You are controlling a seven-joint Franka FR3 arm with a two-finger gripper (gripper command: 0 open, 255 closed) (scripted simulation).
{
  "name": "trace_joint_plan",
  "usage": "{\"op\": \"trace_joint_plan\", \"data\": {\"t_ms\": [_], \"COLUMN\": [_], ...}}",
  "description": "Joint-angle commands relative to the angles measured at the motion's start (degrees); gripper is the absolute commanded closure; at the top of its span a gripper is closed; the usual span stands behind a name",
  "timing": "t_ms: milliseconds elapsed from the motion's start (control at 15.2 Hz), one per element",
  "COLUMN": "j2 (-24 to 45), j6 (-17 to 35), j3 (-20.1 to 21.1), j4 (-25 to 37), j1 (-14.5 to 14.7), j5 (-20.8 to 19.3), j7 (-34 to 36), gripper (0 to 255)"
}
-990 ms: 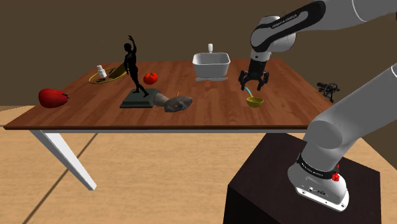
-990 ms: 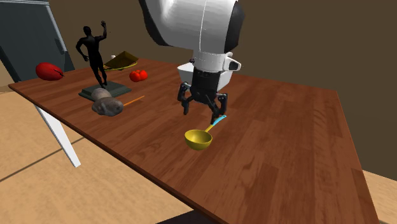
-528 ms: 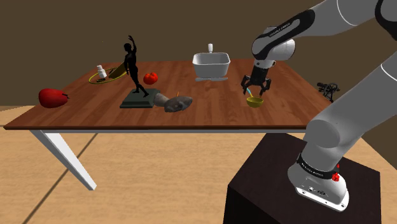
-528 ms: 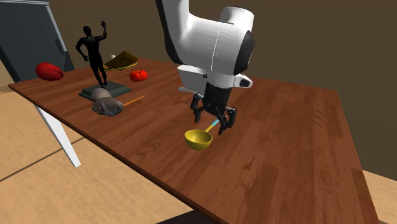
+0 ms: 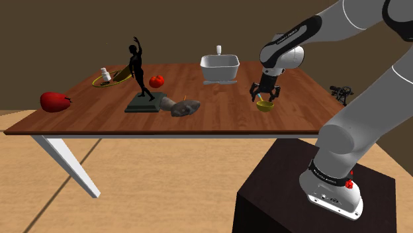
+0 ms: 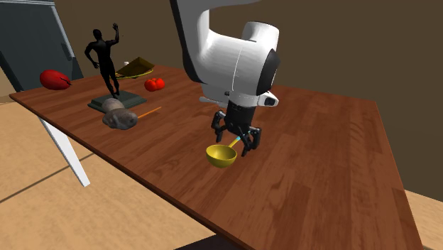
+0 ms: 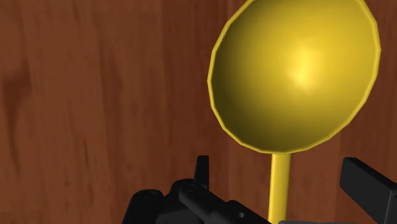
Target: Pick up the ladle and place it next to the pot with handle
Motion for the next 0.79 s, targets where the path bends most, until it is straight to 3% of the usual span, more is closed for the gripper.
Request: {"op": "trace_joint_plan", "data": {"t_ms": [0,132,198,726], "j2": [0.04,0.03,0.03,0.09], "j6": [0.07,0.05,0.05,0.11], "j3": [0.0,0.0,0.0,-0.02], "j4": [-0.02,-0.02,-0.02,-0.02], "j1": [0.01,0.01,0.01,0.0], "j5": [0.02,0.01,0.01,0.03], "j7": [-0.01,-0.01,-0.01,-0.05], "gripper": [0,0,255,255]}}
